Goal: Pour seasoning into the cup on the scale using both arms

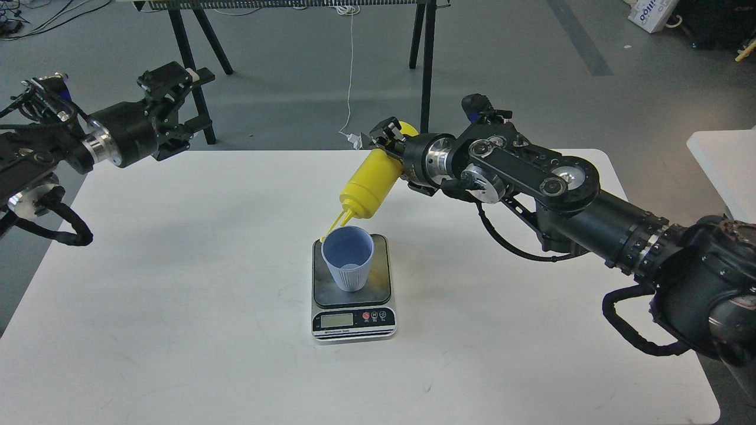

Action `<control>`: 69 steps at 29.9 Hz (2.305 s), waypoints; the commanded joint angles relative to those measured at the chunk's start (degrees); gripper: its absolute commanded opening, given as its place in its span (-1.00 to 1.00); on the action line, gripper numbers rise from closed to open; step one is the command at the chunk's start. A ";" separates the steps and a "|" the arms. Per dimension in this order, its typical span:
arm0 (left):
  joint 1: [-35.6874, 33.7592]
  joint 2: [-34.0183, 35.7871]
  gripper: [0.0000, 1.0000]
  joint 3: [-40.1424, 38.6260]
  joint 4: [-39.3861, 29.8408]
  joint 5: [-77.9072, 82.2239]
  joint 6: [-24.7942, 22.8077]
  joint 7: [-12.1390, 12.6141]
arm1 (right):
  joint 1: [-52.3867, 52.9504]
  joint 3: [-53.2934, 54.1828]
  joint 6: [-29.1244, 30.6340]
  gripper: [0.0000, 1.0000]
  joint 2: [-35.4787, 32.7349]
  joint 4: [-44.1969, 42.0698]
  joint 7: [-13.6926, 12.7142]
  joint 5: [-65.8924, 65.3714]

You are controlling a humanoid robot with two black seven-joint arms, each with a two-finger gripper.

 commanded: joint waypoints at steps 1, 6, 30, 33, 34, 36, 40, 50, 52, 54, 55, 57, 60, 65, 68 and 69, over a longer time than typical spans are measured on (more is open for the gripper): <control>0.02 0.02 0.98 0.00 0.00 0.00 0.01 -0.01 | 0.67 -0.36 0.00 -0.94 0.00 -0.09 0.04 -0.10; 0.02 -0.07 0.98 0.00 0.00 0.00 0.01 -0.01 | 0.85 -2.21 0.00 -0.94 0.00 0.00 0.30 -1.51; 0.64 0.28 0.98 0.00 0.00 0.00 0.01 -0.01 | 0.93 21.14 0.43 -0.93 0.00 -0.97 -1.10 7.50; 0.64 0.46 0.98 0.00 0.00 0.00 0.01 -0.01 | -0.20 29.05 0.53 -0.93 0.00 -1.06 -1.90 18.84; 0.64 0.46 0.98 0.00 0.00 0.00 0.01 -0.01 | -1.60 31.78 0.44 -0.93 0.00 -1.06 -1.98 22.71; 0.64 0.55 0.98 0.00 0.00 0.00 0.01 -0.01 | -5.02 37.83 0.61 -0.93 0.00 -1.06 -2.94 28.78; 0.64 0.55 0.98 0.00 0.09 0.00 0.01 -0.01 | -12.58 50.06 2.10 -0.93 -4.74 -0.97 -4.76 35.74; 0.64 0.29 0.98 0.17 0.09 0.09 0.01 -0.01 | -44.13 63.27 22.99 -0.90 -9.67 0.35 -4.76 49.28; 0.55 0.02 0.98 0.17 0.09 0.09 0.01 -0.01 | -48.88 62.74 22.99 -0.89 -9.32 0.09 -4.76 50.17; 0.55 -0.07 0.97 0.26 0.09 0.09 0.01 -0.01 | -52.66 62.57 22.99 -0.87 -8.97 -0.09 -4.76 50.26; 0.55 -0.07 0.98 0.35 0.09 0.09 0.01 -0.01 | -54.07 62.57 22.99 -0.87 -8.62 -0.27 -4.76 50.26; 0.55 -0.07 0.98 0.44 0.09 0.09 0.01 -0.01 | -55.40 62.65 22.99 -0.86 -7.56 -0.35 -4.76 50.26; 0.64 0.11 0.98 0.44 0.09 0.09 0.01 -0.01 | -56.37 62.65 22.99 -0.86 -5.80 -1.14 -4.76 50.26; 0.72 0.72 0.98 0.44 0.09 0.09 0.01 -0.01 | -57.16 62.39 22.99 -0.82 -4.66 -1.59 -4.76 50.17; 0.72 0.99 0.98 0.53 0.09 0.09 0.01 -0.01 | -57.16 62.13 22.99 -0.56 -3.52 -1.59 -4.76 50.08; 0.72 0.99 0.98 0.44 0.09 0.09 0.01 -0.01 | -57.16 61.43 22.99 -0.48 -3.43 -1.59 -4.76 50.08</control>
